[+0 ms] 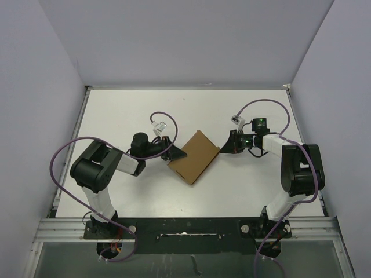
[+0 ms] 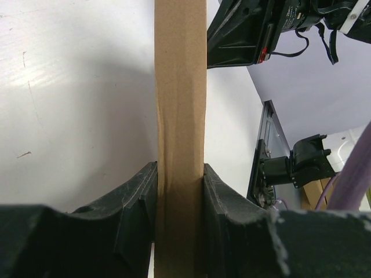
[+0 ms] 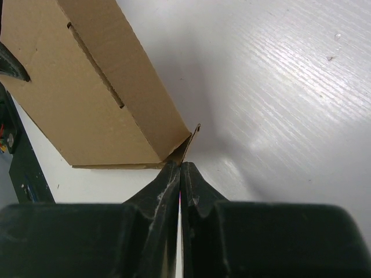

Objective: Fold the paper box

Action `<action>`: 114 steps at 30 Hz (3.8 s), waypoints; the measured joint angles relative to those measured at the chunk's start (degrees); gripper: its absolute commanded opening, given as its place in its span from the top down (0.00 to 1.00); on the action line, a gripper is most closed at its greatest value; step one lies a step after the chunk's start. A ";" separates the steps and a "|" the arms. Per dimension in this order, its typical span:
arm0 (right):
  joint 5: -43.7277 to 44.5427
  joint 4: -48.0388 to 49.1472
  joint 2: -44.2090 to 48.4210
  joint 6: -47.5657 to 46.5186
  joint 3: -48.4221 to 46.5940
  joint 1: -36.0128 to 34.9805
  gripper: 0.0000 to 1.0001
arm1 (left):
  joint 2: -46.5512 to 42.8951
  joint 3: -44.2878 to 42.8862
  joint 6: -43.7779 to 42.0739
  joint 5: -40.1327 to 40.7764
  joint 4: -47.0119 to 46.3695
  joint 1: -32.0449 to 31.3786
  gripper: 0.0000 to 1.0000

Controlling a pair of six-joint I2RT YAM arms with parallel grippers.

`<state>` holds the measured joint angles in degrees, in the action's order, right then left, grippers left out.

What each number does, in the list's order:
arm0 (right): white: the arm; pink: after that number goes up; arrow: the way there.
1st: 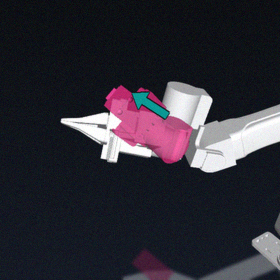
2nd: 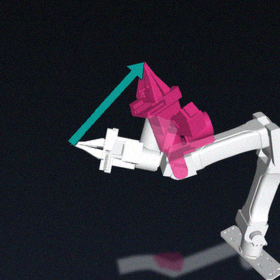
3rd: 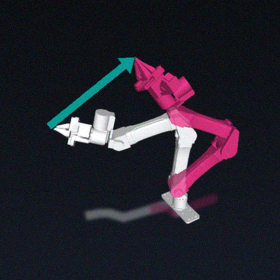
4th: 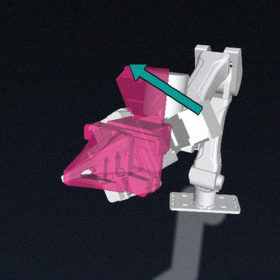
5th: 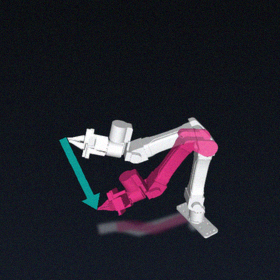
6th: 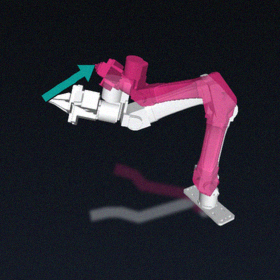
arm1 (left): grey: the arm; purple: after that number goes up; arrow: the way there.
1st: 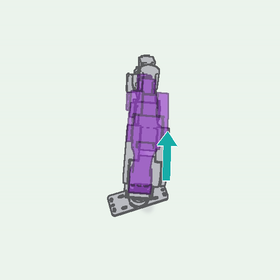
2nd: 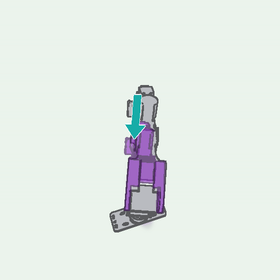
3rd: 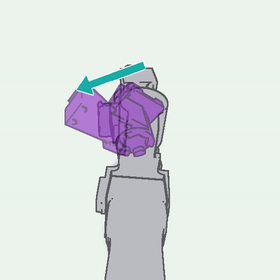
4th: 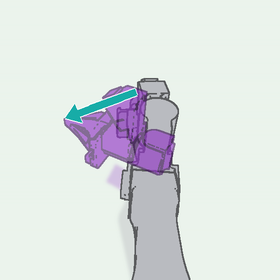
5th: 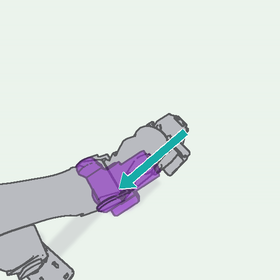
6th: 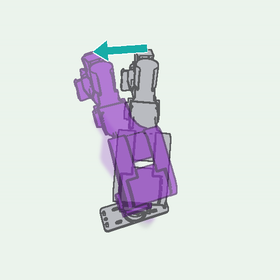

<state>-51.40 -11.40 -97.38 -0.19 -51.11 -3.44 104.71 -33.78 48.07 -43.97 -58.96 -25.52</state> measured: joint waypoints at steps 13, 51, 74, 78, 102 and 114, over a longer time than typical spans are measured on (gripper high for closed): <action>0.92 -0.74 -0.02 -1.92 0.00 -0.04 0.98 | 0.24 2.93 3.26 3.52 -3.04 0.13 0.88; -0.17 1.66 -1.81 3.56 -0.17 -0.13 0.81 | 2.25 2.78 4.28 -0.17 -6.38 0.07 0.89; -0.17 1.51 -1.81 2.54 -0.17 -0.79 1.00 | 2.25 6.03 7.10 3.80 -9.33 -0.33 0.90; -0.17 2.19 -1.81 2.54 0.04 -0.87 1.00 | 2.25 7.58 8.20 5.16 -11.67 -0.44 0.90; -0.48 4.26 -1.33 -2.32 1.14 -1.95 1.00 | 3.85 10.45 12.33 7.98 -17.64 -0.66 0.91; -1.11 4.57 -1.20 -4.26 1.60 -2.23 1.00 | 3.98 11.15 13.46 9.18 -18.10 -0.70 0.91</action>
<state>-52.51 -6.83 -98.59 -4.45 -49.52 -5.67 108.68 -22.63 61.54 -34.79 -77.06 -26.22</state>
